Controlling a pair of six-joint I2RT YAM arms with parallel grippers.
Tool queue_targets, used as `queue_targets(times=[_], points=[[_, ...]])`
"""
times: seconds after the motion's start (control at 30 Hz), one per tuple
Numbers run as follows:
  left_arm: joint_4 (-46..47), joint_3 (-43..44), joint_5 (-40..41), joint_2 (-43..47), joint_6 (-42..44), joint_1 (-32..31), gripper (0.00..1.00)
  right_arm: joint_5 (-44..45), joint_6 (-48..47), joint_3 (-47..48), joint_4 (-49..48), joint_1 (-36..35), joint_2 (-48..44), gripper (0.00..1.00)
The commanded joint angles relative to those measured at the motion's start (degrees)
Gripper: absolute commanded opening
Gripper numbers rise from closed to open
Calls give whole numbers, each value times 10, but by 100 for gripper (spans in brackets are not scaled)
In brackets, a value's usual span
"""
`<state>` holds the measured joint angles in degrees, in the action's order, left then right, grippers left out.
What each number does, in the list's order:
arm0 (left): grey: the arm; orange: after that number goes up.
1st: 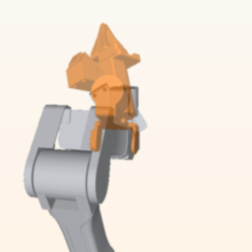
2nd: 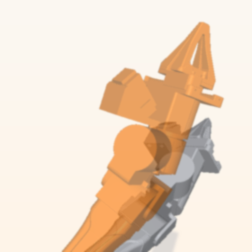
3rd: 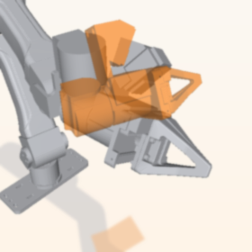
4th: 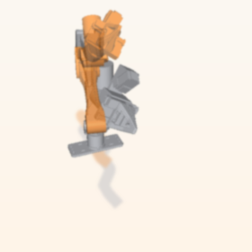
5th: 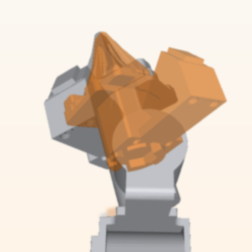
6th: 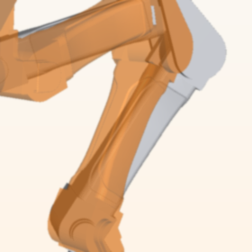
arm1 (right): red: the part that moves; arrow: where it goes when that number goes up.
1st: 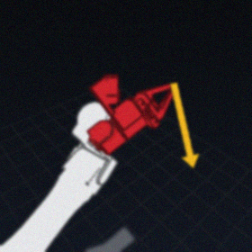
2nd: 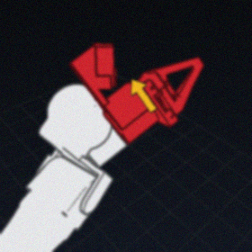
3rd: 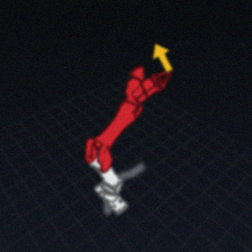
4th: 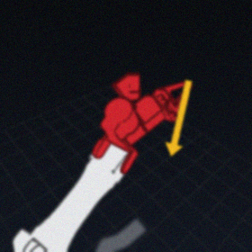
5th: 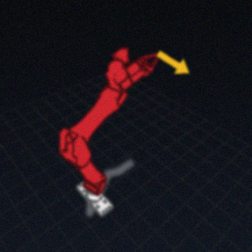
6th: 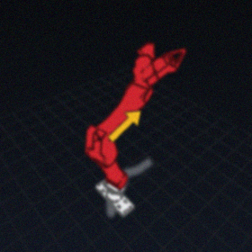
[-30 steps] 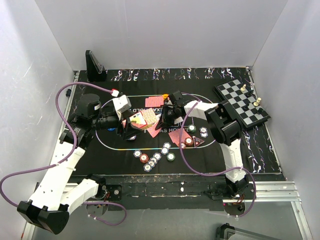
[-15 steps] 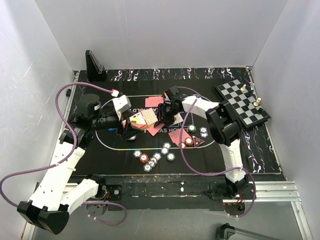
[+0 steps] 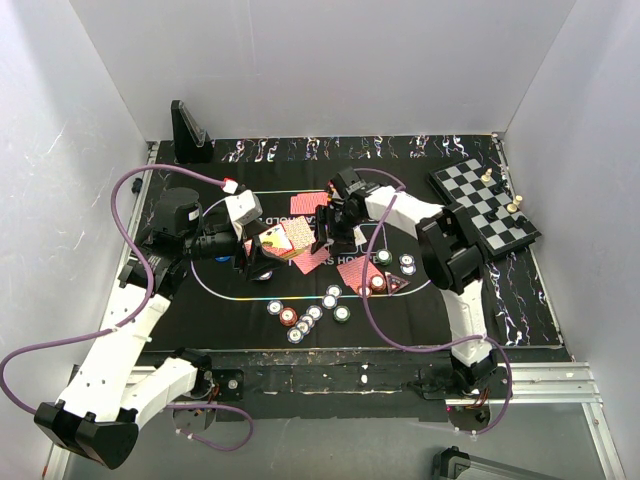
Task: Distribute texas hold em gaming equipment
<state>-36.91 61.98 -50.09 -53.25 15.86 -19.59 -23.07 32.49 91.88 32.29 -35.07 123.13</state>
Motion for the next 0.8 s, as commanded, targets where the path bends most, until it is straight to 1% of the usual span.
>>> queue_targets(times=[0.0, 0.03, 0.1, 0.17, 0.27, 0.33, 0.43, 0.53, 0.67, 0.77], points=[[6, 3, -8, 12, 0, 3, 0, 29, -21, 48, 36, -1, -79, 69], [6, 2, -9, 13, 0, 3, 0, 29, -20, 56, 43, -1, -89, 72], [7, 1, -7, 15, 1, 3, 0, 27, -17, 69, 54, -1, -111, 81], [7, -1, -8, 14, 1, 3, 0, 23, -15, 85, 69, 0, -133, 84], [9, -6, -11, 17, 1, 3, 0, 15, -7, 89, 80, 9, -172, 86], [9, -9, -10, 20, 2, 3, 0, -6, 5, 71, 68, 24, -208, 86], [9, -14, -13, 21, 2, 3, 0, -65, 36, 17, 19, 52, -284, 87], [10, -19, -16, 21, 5, 3, 0, -141, 75, -32, -45, 70, -337, 88], [24, -24, -18, 19, 5, 3, 0, -217, 115, -46, -90, 62, -366, 88], [30, -26, -17, 13, 4, 3, 0, -239, 140, -57, -122, 48, -375, 89]])
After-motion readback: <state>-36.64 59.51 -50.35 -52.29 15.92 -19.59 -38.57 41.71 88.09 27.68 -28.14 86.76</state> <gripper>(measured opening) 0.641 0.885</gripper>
